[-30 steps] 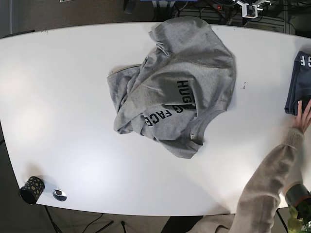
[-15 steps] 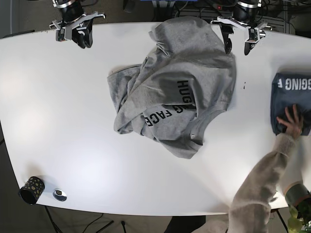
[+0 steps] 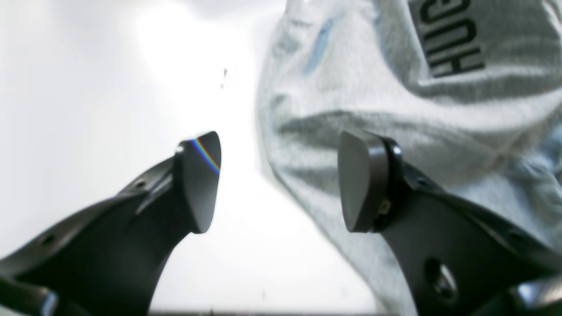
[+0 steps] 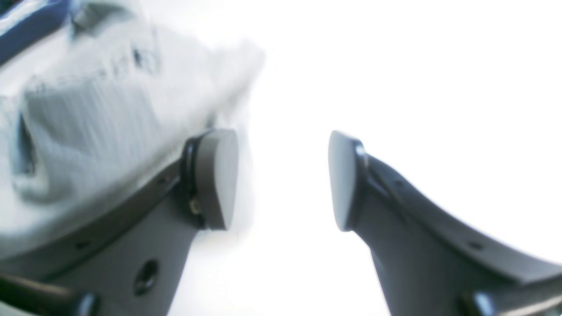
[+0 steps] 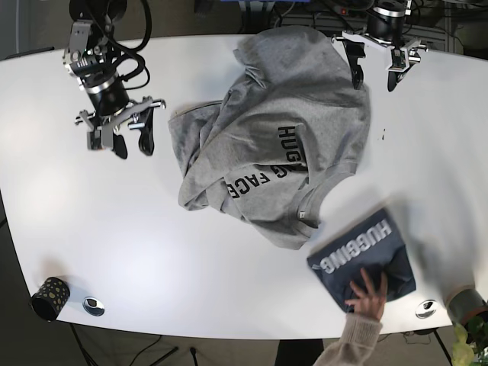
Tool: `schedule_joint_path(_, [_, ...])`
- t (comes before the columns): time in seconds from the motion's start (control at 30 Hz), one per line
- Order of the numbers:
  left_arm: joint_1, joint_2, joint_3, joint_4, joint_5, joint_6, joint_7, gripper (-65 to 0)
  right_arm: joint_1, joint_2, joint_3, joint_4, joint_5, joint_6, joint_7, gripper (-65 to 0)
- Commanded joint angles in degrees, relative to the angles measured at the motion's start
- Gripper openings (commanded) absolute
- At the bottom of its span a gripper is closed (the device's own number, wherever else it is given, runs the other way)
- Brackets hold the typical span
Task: Fold the T-shirt properly
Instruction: 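Lower the right gripper onto the grey shirt and pinch its fabric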
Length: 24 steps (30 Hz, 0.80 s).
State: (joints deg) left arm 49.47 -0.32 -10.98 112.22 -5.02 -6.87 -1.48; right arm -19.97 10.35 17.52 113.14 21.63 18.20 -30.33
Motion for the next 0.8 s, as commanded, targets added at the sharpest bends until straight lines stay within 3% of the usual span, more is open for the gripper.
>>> schedule_joint_path(0.0, [0.3,0.2,0.0,1.0,-0.3,0.0,-1.6,-25.8,5.2,0.4,-0.1,0.7,0.7,0.22,-3.2,-32.5])
schedule_joint_path(0.1, [0.3,0.3,0.7,1.1,-0.3,0.0,-1.6,-25.8,12.0,0.6,-2.8,-0.7,0.5,0.22,-8.7,-32.3])
schedule_joint_path(0.27, [0.3,0.3,1.6,1.1,-0.3,0.0,-1.6,-25.7,21.5,0.7,-9.1,-6.3,0.3,0.22,-11.8,-32.3])
schedule_joint_path(0.63, [0.3,0.3,1.9,0.9,-0.3,0.1,-1.6,-25.8,41.4,-0.1,-24.8,-32.9,0.7,0.31,-11.2,-32.3])
schedule_joint_path(0.7, [0.3,0.3,1.9,0.9,-0.3,0.1,-1.6,-25.8,44.2,-1.9,-25.7,-37.8,0.7,0.40,-10.2,-32.3])
schedule_joint_path(0.77, [0.2,0.3,1.9,0.6,-0.3,0.0,-1.6,-25.8,47.3,-3.2,-26.1,-44.2,0.5,2.33,-8.5,-32.3])
